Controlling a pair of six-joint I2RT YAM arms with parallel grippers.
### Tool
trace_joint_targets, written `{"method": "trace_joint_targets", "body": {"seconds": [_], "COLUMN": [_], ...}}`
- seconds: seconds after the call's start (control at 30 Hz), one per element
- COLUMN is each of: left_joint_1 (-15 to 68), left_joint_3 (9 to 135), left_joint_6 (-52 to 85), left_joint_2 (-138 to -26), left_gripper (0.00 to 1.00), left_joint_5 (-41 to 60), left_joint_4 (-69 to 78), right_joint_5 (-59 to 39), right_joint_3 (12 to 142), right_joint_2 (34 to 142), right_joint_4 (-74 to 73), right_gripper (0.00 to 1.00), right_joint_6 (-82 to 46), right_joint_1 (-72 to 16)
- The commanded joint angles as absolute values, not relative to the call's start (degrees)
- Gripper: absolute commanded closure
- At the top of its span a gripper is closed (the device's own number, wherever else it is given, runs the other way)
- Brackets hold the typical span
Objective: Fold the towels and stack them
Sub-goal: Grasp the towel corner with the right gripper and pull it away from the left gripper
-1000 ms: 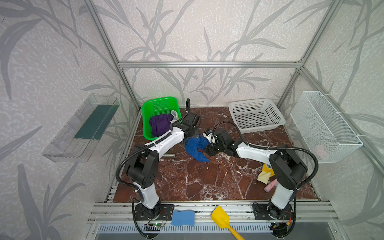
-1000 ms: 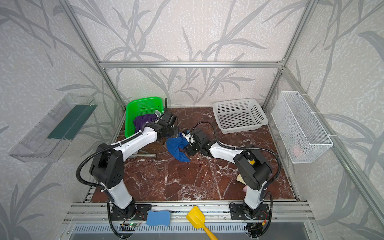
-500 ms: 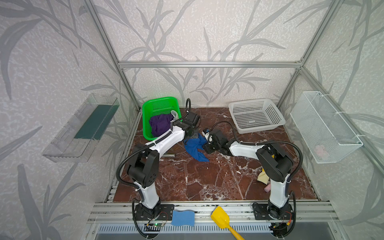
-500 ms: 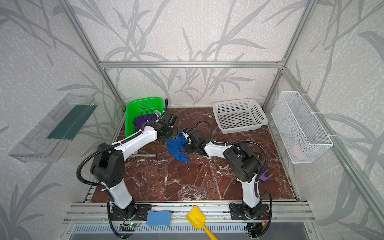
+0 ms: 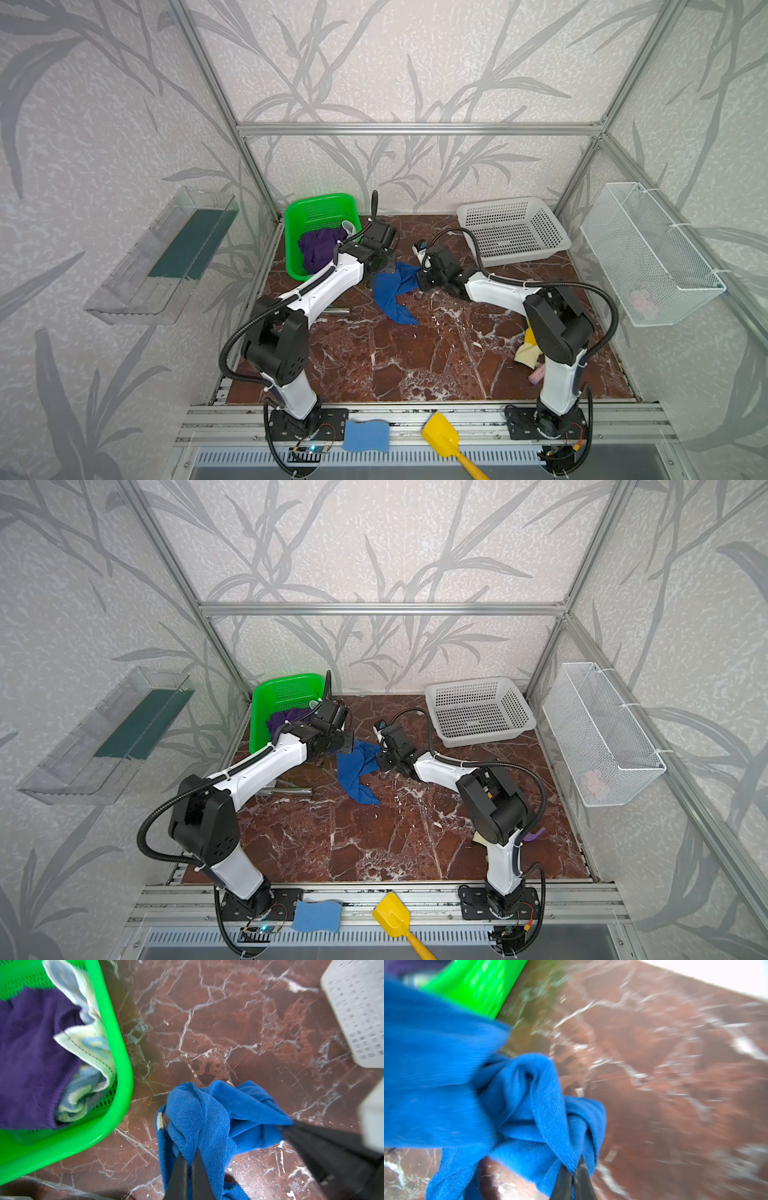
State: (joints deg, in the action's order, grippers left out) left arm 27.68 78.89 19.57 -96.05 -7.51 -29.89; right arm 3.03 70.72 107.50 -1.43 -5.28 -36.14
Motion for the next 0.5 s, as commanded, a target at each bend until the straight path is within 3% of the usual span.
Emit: {"method": "trace_joint_targets", "body": {"seconds": [0.0, 0.2, 0.47], "left_joint_1": [27.64, 27.62, 27.63], "left_joint_3": [77.38, 75.52, 71.14], "left_joint_6": [15.4, 10.81, 11.99], "left_joint_2": [-90.4, -84.12, -82.84], "left_gripper": [1.0, 1.0, 1.0], "left_joint_5": [-6.63, -0.96, -3.14], "left_joint_4": [-26.12, -23.14, -25.51], "right_joint_5": [4.29, 7.19, 3.0], "right_joint_3": [69.66, 67.37, 61.65], "right_joint_2": [98.19, 85.67, 77.0], "right_joint_4": [1.39, 7.14, 14.52], "right_gripper": [1.0, 1.0, 1.0], "right_joint_6": [-1.94, 3.52, 4.49], "right_joint_1": [-34.24, -33.75, -33.31]}}
